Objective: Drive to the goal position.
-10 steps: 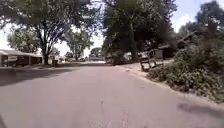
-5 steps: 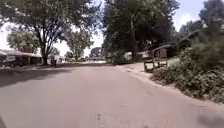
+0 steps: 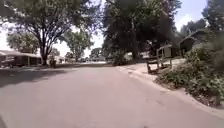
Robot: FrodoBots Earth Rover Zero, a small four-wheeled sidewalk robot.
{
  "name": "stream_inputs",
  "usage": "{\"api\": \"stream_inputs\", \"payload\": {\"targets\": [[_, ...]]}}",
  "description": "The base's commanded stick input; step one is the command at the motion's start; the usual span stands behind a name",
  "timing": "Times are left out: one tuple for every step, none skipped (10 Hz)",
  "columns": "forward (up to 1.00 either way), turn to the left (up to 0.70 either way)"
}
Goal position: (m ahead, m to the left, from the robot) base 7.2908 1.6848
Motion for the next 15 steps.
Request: {"api": "stream_inputs", "payload": {"targets": [[0.70, 0.00], [0.70, 0.00], [0.70, 0.00], [0.70, 0.00], [0.70, 0.00], [0.70, 0.00], [0.70, 0.00], [0.70, 0.00], [0.70, 0.00], [0.70, 0.00], [0.70, -0.25], [0.70, -0.23], [0.70, -0.06], [0.70, 0.00], [0.70, 0.00]]}}
